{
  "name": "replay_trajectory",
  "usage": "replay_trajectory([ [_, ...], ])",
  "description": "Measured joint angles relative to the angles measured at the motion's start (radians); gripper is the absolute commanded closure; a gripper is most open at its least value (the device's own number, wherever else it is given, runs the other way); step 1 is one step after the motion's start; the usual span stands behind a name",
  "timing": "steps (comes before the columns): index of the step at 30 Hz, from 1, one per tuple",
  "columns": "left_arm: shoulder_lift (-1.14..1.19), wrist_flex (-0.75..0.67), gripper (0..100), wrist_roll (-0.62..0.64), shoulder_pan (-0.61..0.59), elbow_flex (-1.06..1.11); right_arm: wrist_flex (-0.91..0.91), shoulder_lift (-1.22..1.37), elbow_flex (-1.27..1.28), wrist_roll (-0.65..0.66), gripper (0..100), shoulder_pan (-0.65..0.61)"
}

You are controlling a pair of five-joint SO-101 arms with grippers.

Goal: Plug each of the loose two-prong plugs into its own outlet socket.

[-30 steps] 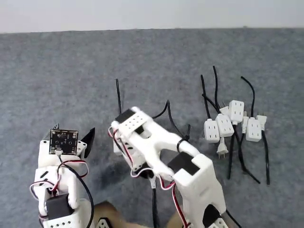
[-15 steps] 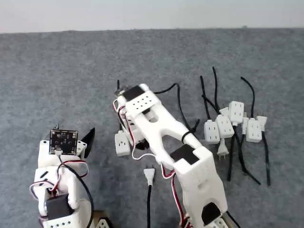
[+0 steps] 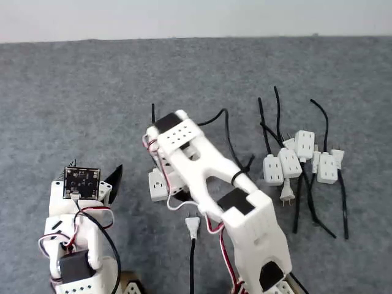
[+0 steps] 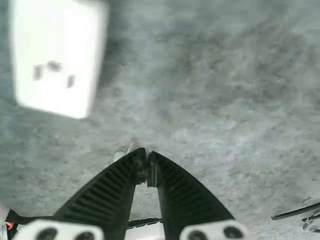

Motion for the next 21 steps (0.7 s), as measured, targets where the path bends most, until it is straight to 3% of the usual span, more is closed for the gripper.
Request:
replay_trajectory([
  [11,0.000,0.000,64,0.000,0.000,0.000,0.002,-0.255,0.144,-0.316,99.1,-0.044],
  [21,0.000,0.000,64,0.000,0.000,0.000,0.002,-0.265,0.407,-0.362,99.1,-0.044],
])
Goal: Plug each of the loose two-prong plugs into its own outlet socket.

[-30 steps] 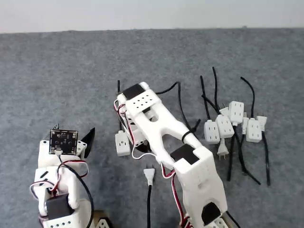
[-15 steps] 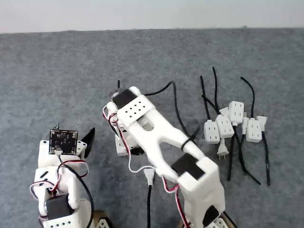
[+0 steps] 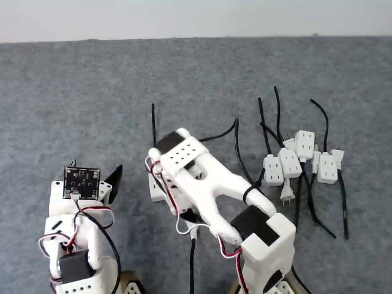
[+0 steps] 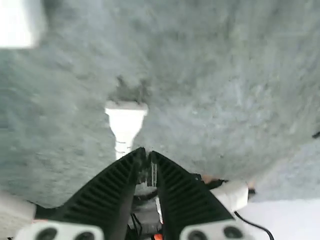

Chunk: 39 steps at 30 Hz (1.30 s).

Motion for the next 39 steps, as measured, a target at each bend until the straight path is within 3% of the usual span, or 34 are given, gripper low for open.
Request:
replay_trajectory([
  [6,0.000,0.000,64,0.000,0.000,0.000,0.000,0.000,0.017,0.000,99.1,-0.009],
  [19,0.000,0.000,64,0.000,0.000,0.000,0.000,0.000,0.018,-0.005,99.1,-0.221],
  [28,0.000,0.000,64,0.000,0.000,0.000,0.000,0.186,0.018,-0.006,99.1,-0.201],
  [39,0.000,-0.025,64,0.000,0.000,0.000,-0.008,0.187,0.018,-0.006,99.1,-0.184],
])
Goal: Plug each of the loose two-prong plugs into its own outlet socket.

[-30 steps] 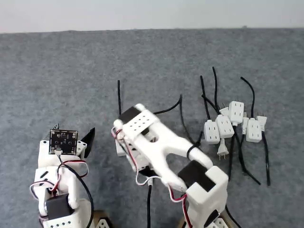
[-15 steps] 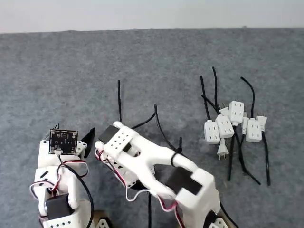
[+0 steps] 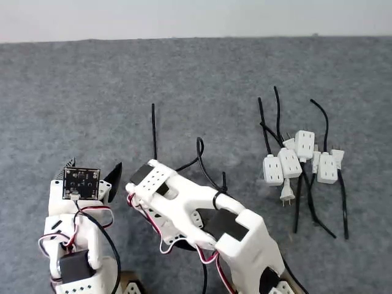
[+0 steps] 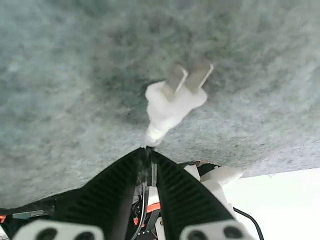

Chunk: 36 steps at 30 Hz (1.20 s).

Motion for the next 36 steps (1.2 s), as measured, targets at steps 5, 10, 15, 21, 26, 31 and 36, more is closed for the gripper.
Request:
replay_trajectory([
  [5,0.000,0.000,64,0.000,0.000,0.000,-0.046,0.000,-0.002,0.000,99.1,0.075],
  [10,0.000,0.000,64,0.000,0.000,0.000,-0.063,0.009,-0.084,0.020,99.1,0.183],
  [15,0.000,0.000,64,0.000,0.000,0.000,-0.063,0.009,-0.199,0.123,99.1,0.236],
  [21,0.000,0.000,64,0.000,0.000,0.000,-0.063,0.009,-0.296,0.141,99.1,0.282],
  [26,0.000,0.000,64,0.000,0.000,0.000,-0.026,0.009,-0.307,0.141,99.1,0.282],
  [31,0.000,0.000,64,0.000,0.000,0.000,0.006,0.008,-0.288,0.143,99.1,0.221],
  [36,0.000,0.000,64,0.000,0.000,0.000,0.006,-0.069,-0.207,0.083,99.1,0.140],
])
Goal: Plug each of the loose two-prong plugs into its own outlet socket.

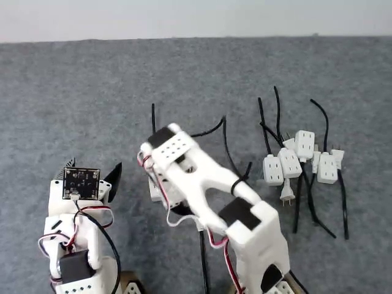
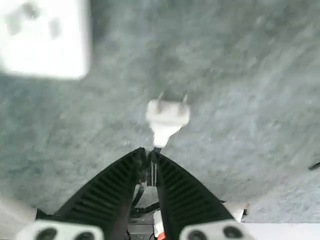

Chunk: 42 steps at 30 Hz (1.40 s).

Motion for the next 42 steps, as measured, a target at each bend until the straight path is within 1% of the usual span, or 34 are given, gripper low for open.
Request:
replay_trajectory([
  [3,0.000,0.000,64,0.000,0.000,0.000,0.000,-0.060,0.057,-0.052,99.1,-0.040],
  [6,0.000,0.000,64,0.000,0.000,0.000,0.000,-0.074,0.118,-0.092,99.1,-0.052],
  [10,0.000,0.000,64,0.000,0.000,0.000,0.000,-0.074,0.167,-0.104,99.1,-0.052],
  [18,0.000,0.000,64,0.000,0.000,0.000,0.000,0.109,0.170,-0.104,99.1,-0.054],
  [24,0.000,0.000,64,0.000,0.000,0.000,-0.028,0.178,0.166,-0.104,99.1,-0.032],
  [34,0.000,0.000,64,0.000,0.000,0.000,-0.020,0.267,0.000,-0.028,99.1,0.097],
  [39,0.000,0.000,64,0.000,0.000,0.000,-0.018,0.296,-0.100,0.061,99.1,0.135],
  [42,0.000,0.000,64,0.000,0.000,0.000,-0.021,0.296,-0.175,0.092,99.1,0.167],
])
